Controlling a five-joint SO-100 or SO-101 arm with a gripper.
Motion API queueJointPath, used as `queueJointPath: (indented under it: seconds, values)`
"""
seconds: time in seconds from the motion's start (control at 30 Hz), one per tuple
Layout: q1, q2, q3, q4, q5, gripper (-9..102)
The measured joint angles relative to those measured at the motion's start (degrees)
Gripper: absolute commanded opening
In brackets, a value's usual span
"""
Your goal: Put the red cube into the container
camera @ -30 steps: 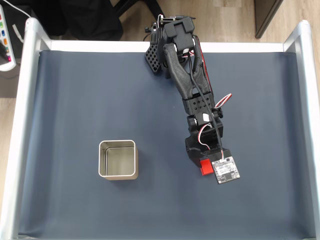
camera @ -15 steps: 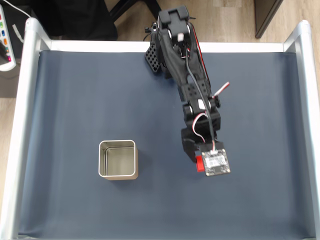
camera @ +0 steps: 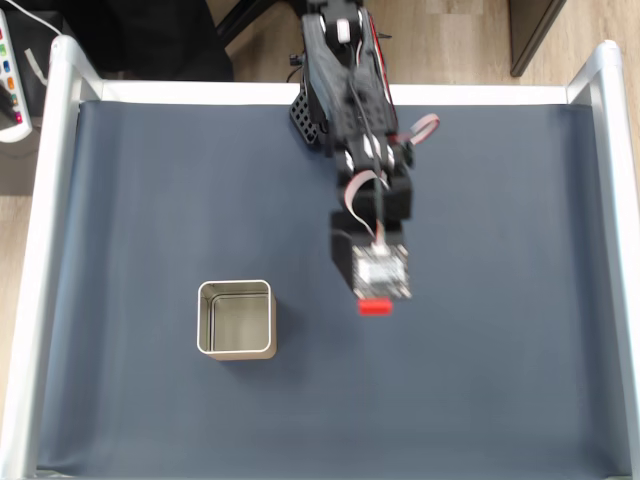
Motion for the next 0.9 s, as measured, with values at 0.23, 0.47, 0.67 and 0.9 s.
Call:
queueJointPath:
  seconds: [0.23,0.47,0.67,0.9]
  values:
    - [17.8,3.9,0.9,0.4,-7.0,0]
    - [28.7,0.6,3.7,-8.4,-8.9,0]
    - [29.4,-6.5,3.7,-15.6,-6.7,0]
    - [24.3,-11.5,3.7,-18.6,-2.5,0]
